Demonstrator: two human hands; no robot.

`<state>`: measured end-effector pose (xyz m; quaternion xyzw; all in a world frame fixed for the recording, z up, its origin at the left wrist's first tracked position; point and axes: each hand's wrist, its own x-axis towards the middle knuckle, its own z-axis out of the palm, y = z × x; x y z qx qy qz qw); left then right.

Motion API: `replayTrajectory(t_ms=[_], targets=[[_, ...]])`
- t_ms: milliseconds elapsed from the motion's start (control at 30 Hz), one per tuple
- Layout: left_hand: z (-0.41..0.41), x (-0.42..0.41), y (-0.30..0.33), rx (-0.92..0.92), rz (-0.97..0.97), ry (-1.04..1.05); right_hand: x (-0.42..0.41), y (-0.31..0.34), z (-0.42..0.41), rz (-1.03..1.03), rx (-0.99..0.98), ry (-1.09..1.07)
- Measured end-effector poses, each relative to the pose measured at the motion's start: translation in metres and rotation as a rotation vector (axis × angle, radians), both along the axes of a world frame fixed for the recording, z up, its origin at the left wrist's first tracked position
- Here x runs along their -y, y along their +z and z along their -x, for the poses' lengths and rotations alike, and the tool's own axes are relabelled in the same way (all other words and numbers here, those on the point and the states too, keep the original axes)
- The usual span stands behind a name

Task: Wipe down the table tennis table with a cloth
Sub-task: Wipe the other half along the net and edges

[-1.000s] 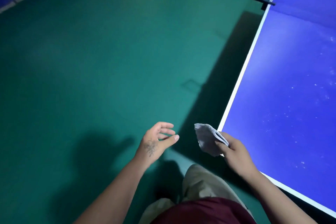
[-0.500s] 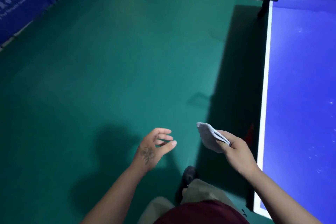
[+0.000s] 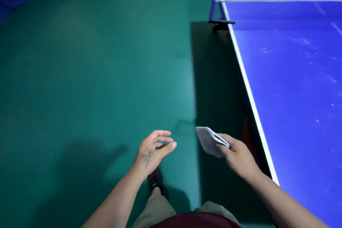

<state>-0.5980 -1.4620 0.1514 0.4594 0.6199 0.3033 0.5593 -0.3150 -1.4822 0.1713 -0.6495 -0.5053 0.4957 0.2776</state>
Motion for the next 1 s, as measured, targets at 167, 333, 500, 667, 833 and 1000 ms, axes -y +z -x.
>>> replayTrajectory(t_ms=[167,333,500,667,833,1000], targets=[[0.017,-0.117,-0.007,0.050,0.032,-0.198,-0.055,-0.002,0.025,0.031,0.059,-0.211],[0.000,-0.230,0.001,0.053,0.047,-0.381,-0.094,0.000,0.035,0.038,0.074,-0.456],[-0.057,-0.311,-0.003,0.103,0.069,-0.522,-0.131,-0.006,0.017,0.095,0.067,-0.641],[-0.112,-0.386,-0.022,0.058,0.110,-0.674,-0.197,-0.029,-0.019,0.140,0.004,-0.776],[-0.154,-0.480,-0.019,-0.027,0.133,-0.736,-0.286,-0.044,-0.066,0.166,-0.017,-0.847],[-0.203,-0.589,-0.007,-0.030,0.081,-0.700,-0.391,-0.034,-0.122,0.174,0.045,-0.846]])
